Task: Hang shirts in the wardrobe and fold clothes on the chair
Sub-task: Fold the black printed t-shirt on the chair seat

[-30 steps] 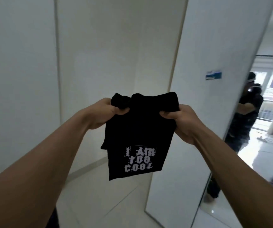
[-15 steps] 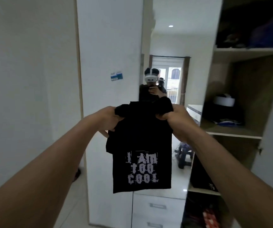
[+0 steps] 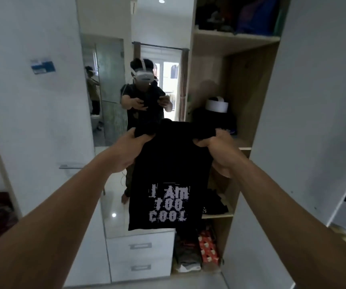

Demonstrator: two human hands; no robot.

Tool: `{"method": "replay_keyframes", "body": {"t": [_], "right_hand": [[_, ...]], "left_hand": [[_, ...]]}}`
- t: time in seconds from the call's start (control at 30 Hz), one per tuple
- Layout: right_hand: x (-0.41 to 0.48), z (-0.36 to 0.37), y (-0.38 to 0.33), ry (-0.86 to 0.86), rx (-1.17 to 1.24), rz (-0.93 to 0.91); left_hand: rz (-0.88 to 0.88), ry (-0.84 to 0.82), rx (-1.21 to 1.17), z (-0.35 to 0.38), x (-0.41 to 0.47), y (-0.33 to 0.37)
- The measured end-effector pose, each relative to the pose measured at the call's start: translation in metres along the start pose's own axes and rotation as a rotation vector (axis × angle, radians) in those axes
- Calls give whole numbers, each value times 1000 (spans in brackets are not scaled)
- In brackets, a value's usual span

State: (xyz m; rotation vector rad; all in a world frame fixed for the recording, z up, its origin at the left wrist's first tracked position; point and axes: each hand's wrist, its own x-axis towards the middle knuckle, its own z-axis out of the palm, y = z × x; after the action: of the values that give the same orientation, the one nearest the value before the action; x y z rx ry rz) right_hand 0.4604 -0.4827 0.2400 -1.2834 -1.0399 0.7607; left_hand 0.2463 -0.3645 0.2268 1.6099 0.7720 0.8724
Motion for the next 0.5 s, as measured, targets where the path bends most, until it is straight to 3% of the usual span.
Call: {"method": "replay_keyframes", "body": {"t": [0.33, 0.5], "right_hand": [[67, -103, 127, 169, 34, 187], [108, -137, 187, 227, 29, 258]], "left_hand": [[-252, -118, -191, 113, 128, -118], [-293, -99, -243, 157, 196, -182]]}}
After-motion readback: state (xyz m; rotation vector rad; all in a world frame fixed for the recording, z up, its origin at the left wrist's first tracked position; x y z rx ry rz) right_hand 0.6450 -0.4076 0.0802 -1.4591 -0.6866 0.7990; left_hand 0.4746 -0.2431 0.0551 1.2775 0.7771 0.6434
